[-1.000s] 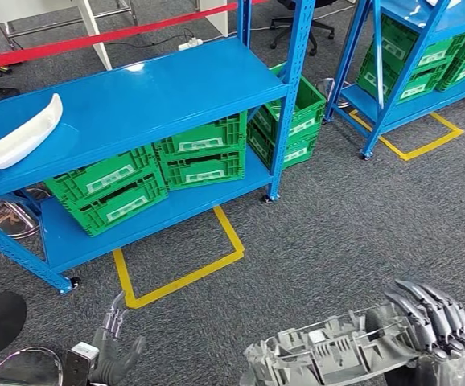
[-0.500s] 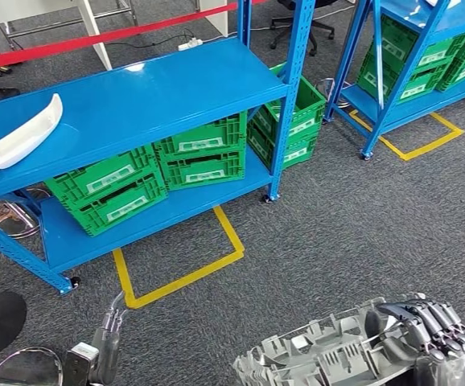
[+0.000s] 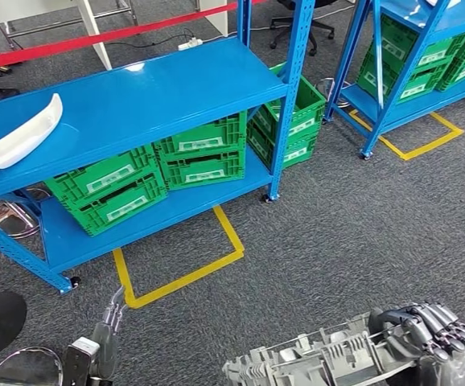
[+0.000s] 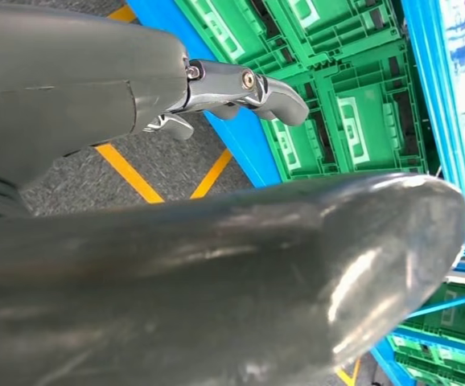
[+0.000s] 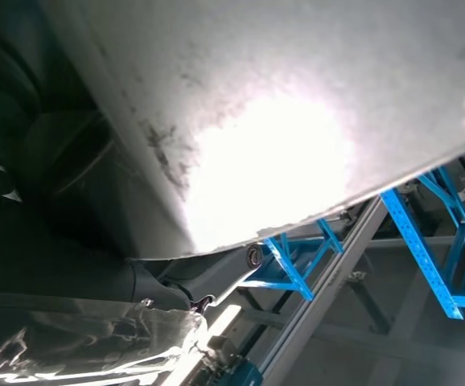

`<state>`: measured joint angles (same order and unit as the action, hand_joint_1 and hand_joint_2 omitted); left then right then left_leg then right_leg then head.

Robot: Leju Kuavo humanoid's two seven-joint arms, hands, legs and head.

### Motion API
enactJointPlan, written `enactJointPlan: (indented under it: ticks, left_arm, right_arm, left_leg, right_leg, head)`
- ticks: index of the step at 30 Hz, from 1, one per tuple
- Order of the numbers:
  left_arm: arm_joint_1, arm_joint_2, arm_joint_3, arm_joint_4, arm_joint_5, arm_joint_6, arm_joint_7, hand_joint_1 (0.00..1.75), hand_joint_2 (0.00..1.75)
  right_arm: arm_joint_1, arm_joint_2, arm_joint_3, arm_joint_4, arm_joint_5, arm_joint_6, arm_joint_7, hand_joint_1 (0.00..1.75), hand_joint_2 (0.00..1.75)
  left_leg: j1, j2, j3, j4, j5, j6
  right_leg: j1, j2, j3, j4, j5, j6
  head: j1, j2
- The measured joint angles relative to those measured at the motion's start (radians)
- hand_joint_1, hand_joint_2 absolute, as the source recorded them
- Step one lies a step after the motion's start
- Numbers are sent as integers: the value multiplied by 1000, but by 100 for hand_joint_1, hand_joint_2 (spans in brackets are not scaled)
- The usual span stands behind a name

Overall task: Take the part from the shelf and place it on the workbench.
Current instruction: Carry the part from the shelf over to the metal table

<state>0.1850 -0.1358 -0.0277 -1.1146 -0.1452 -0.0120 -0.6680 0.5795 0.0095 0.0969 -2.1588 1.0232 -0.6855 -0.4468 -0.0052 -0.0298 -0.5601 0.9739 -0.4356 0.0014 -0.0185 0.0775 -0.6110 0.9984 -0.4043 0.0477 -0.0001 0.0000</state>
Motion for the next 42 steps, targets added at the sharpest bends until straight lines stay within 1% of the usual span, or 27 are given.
enactJointPlan:
  ticks: [22,26,31,36,39,42]
  left_arm:
    - [14,0,4,1,-4,4,0,0,0]
    - [14,0,4,1,-4,3,0,0,175]
    - [18,1,4,1,-10,21,0,0,175]
    - [17,3,4,5,-11,4,0,0,175]
    - [16,3,5,14,-18,9,0,0,175]
    - [15,3,12,20,-22,8,0,0,175]
  right_arm:
    - [1,0,0,0,0,0,-4,175,175]
    - [1,0,0,0,-2,0,-4,175,175]
    - [1,0,0,0,-4,0,-5,175,175]
    - [-1,0,0,0,-8,0,-7,175,175]
    - [-1,0,0,0,-21,0,-4,175,175]
    - [0,0,4,0,-43,0,11,175,175]
  left_leg:
    - [0,0,0,0,0,0]
    - [0,0,0,0,0,0]
    - [0,0,0,0,0,0]
    - [0,0,-1,0,0,0]
    - [-3,0,-3,4,-3,6]
    - [-8,0,-3,7,-1,15]
  right_leg:
    - [0,0,-1,0,0,0]
    - [0,0,-1,0,0,0]
    - [0,0,-1,0,0,0]
    - [0,0,-1,0,0,0]
    - [-4,0,0,-2,2,5]
    - [-8,3,0,-4,6,14]
  head:
    - [0,0]
    - [0,0]
    - [0,0]
    - [0,0]
    - [-1,0]
    - [-1,0]
